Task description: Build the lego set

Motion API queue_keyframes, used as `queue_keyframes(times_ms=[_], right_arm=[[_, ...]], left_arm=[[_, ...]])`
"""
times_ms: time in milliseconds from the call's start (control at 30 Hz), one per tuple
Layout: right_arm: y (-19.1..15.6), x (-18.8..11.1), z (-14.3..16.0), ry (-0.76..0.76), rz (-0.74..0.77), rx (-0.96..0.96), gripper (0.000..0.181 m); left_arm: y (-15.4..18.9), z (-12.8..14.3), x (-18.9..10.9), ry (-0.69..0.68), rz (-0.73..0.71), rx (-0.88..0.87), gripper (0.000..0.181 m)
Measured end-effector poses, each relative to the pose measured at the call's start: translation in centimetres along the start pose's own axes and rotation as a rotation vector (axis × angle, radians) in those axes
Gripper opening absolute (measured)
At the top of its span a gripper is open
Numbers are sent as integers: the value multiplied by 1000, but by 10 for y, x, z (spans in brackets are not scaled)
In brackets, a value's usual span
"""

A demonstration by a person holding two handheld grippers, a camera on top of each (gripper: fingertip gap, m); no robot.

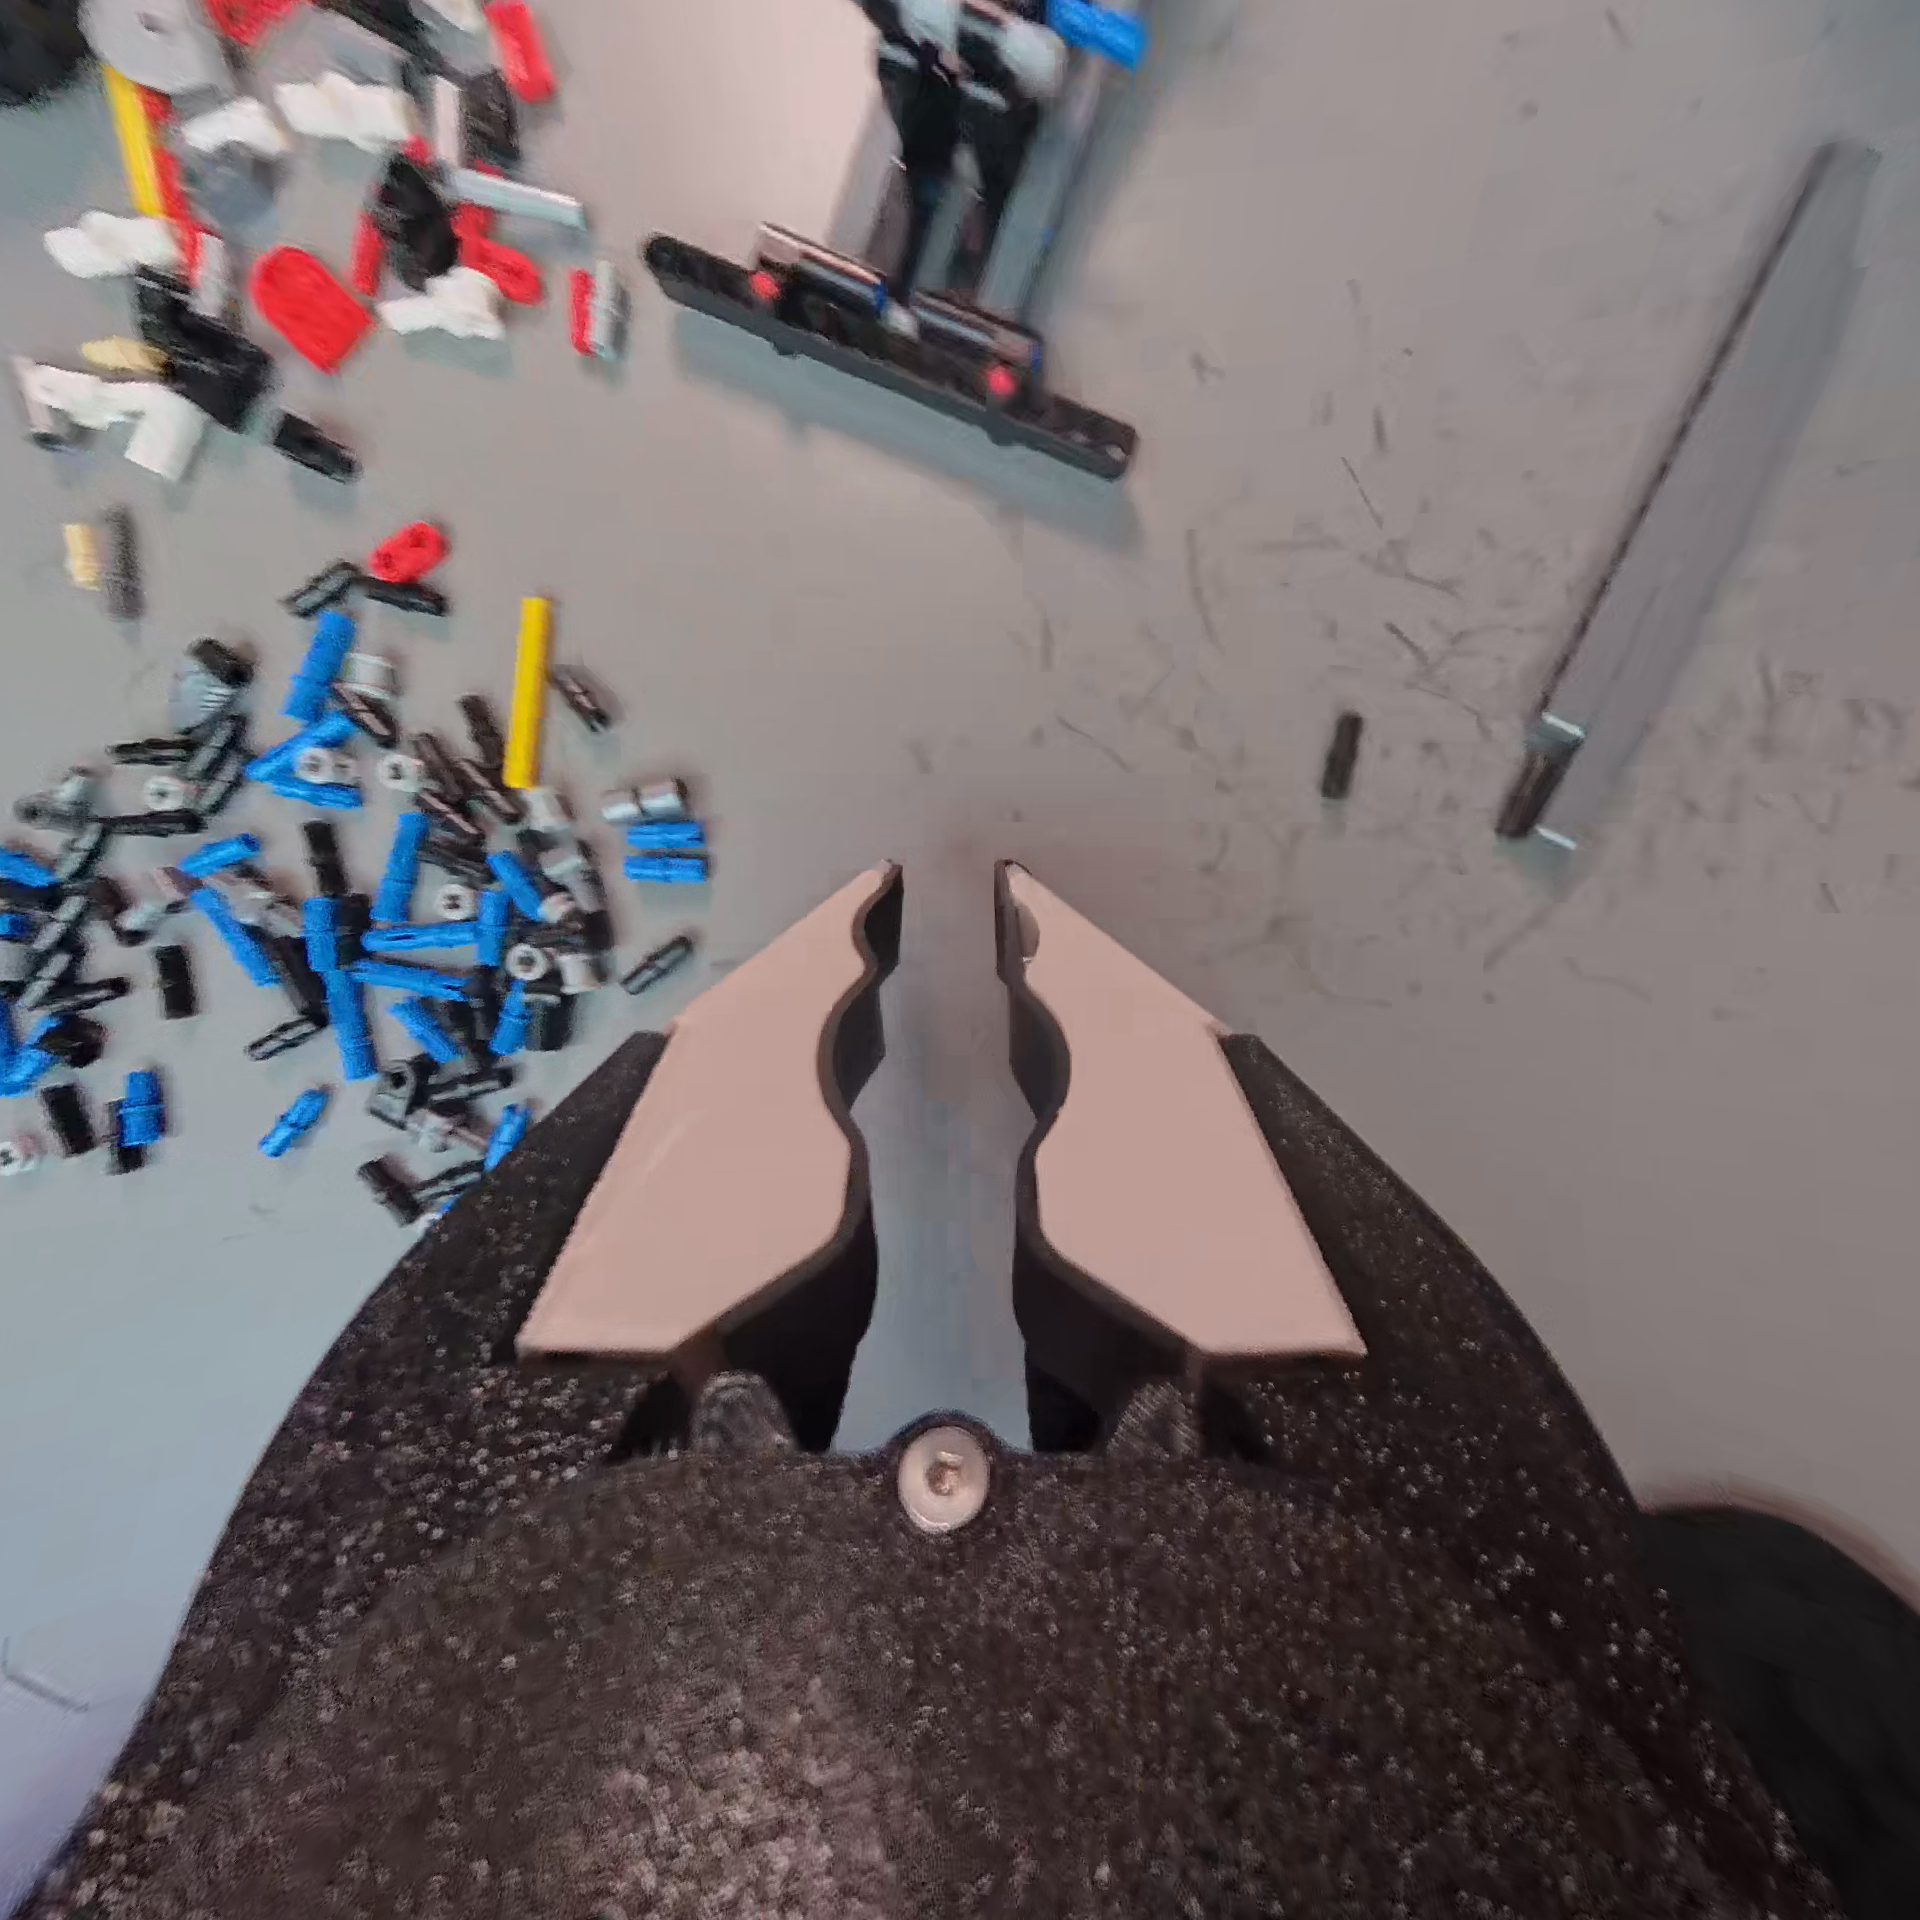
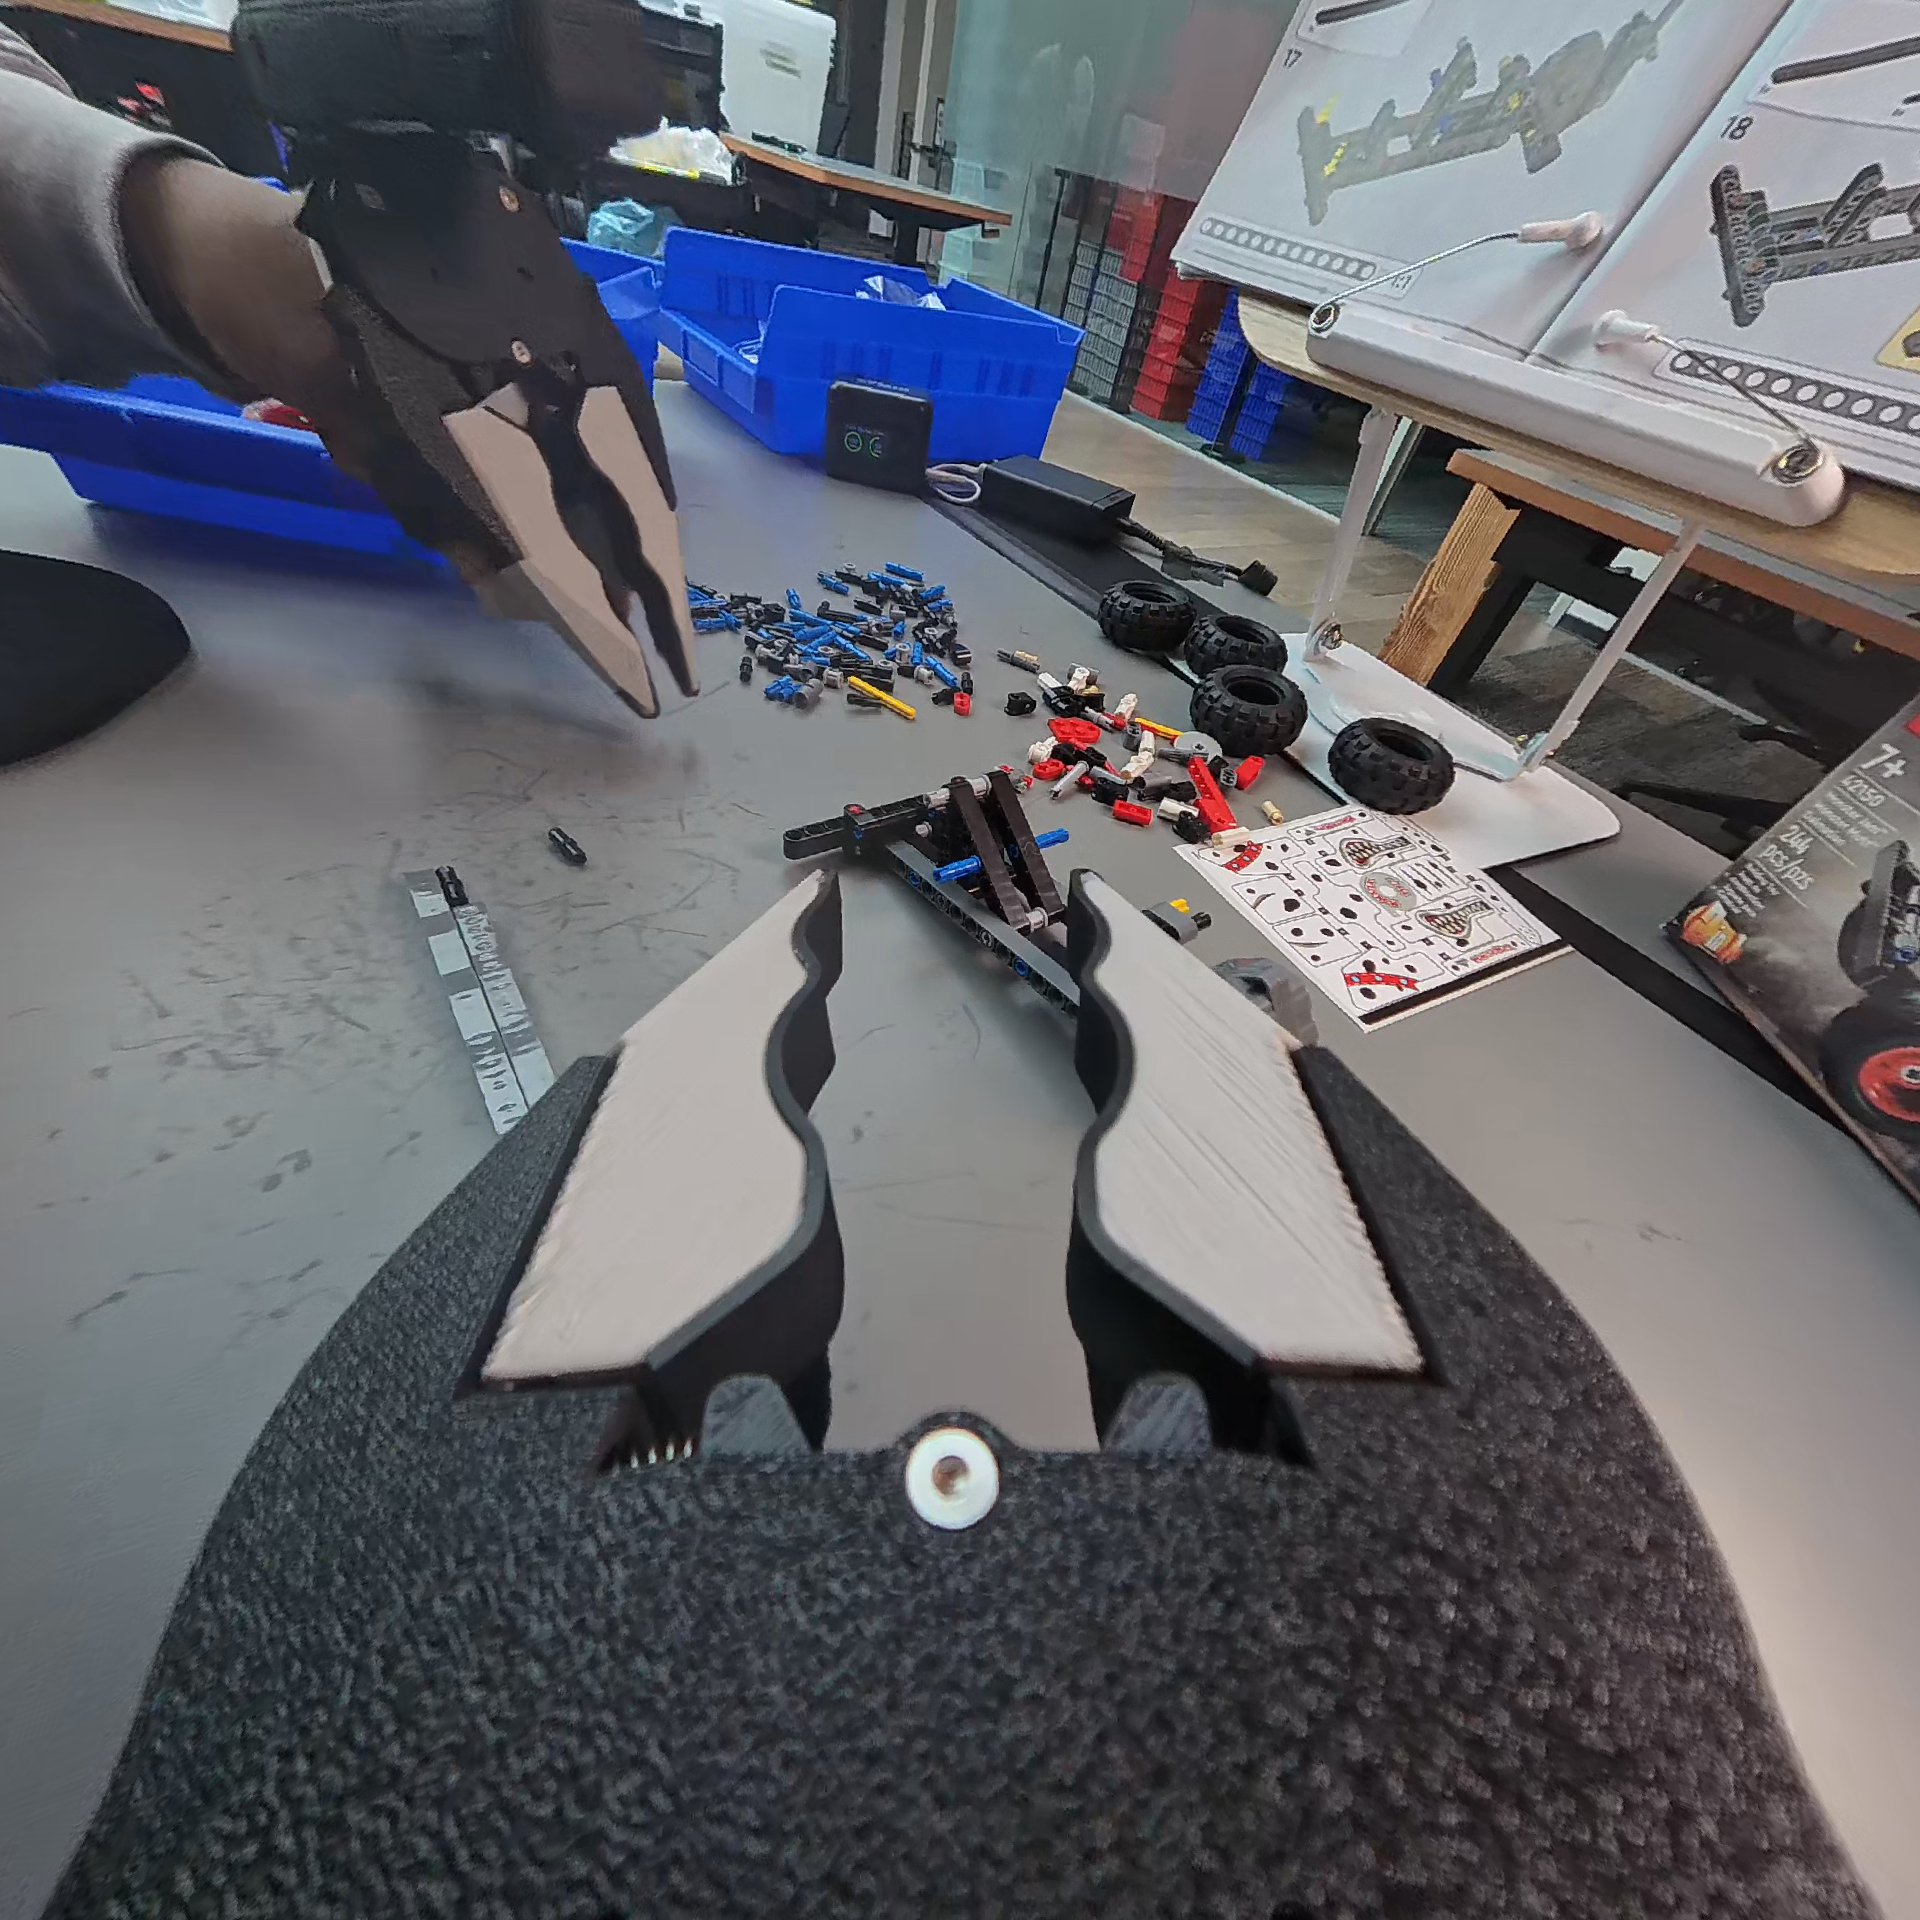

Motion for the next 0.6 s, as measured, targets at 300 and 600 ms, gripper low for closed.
queue_keyframes(times_ms=[300,600], right_arm=[[1,0,2,-5,-5,2,42],[2,-2,3,-8,-7,-4,42]], left_arm=[[-55,-32,13,167,-280,-165,27],[-70,-29,37,118,-220,-235,10]])
Point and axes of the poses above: each gripper's, where its closed fingertips meet, x out along the fingers, z out of its underside, y = z × x across the jaws, the point moved 3 cm from there along -x, back along the fingers, and after that the axes turned 1 degree about x, right-handed, at the moved point
